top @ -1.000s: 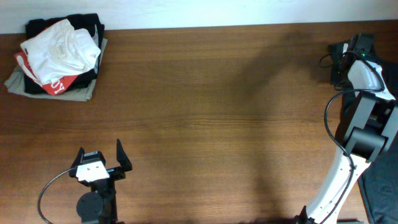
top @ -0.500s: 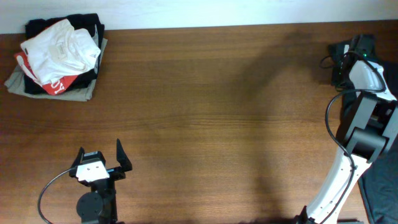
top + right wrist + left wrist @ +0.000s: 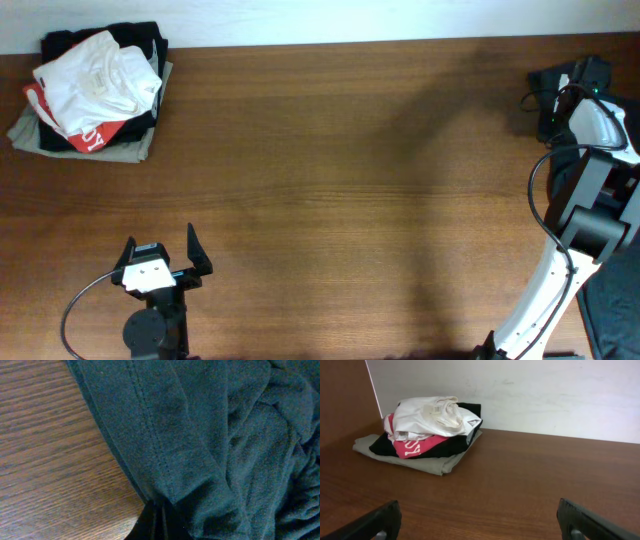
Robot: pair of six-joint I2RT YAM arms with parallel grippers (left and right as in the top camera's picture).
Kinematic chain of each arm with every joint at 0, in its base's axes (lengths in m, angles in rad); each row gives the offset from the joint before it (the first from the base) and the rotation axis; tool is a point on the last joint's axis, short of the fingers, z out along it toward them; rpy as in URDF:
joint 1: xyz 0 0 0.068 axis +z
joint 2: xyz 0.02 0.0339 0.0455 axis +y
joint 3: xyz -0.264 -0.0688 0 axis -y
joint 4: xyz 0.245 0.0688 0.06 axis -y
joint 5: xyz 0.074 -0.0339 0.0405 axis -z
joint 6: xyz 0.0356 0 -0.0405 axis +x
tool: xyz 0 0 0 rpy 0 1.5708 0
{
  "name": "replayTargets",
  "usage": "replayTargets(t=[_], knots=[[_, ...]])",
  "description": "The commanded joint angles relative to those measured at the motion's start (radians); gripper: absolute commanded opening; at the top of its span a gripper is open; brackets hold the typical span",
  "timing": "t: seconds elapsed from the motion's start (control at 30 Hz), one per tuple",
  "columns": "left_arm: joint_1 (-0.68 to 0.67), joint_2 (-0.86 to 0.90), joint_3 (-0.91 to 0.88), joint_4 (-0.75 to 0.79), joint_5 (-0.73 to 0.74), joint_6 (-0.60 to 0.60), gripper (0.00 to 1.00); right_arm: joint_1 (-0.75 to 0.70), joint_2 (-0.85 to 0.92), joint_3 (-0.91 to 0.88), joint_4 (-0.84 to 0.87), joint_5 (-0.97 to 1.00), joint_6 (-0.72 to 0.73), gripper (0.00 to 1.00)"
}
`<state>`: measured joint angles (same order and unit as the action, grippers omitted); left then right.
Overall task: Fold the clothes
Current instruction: 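Grasp the dark green t-shirt edge with the right gripper, then drag the t-shirt leftward to the table center with the right gripper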
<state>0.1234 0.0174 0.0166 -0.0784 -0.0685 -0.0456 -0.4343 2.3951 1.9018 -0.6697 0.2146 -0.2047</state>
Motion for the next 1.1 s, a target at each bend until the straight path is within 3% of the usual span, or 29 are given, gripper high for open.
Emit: replayTargets(t=[0.0,0.1,0.4,0.63,0.8,1.07], knots=[[-0.003,-0.005,-0.008,0.003,-0.007,0.010,0.99,-0.004,-0.046,0.036,-0.022,-0.032,0.069,0.04],[-0.003,-0.005,-0.008,0.003,-0.007,0.010,0.99,-0.004,-0.090,0.055,-0.042,-0.091,0.091,0.04],[-0.003,-0.005,-0.008,0.003,-0.007,0.010,0.99,0.024,-0.179,0.059,-0.045,-0.515,0.136,0.04],[-0.003,-0.005,-0.008,0.003,-0.007,0.010,0.99,0.142,-0.179,0.058,-0.050,-0.572,0.140,0.04],[-0.003,-0.005,-0.008,0.003,-0.007,0.010,0.99,0.316,-0.179,0.058,-0.050,-0.623,0.145,0.04],[-0.003,-0.005,-0.008,0.003,-0.007,0.010,0.99,0.759,-0.177,0.058,-0.076,-0.623,0.261,0.04]])
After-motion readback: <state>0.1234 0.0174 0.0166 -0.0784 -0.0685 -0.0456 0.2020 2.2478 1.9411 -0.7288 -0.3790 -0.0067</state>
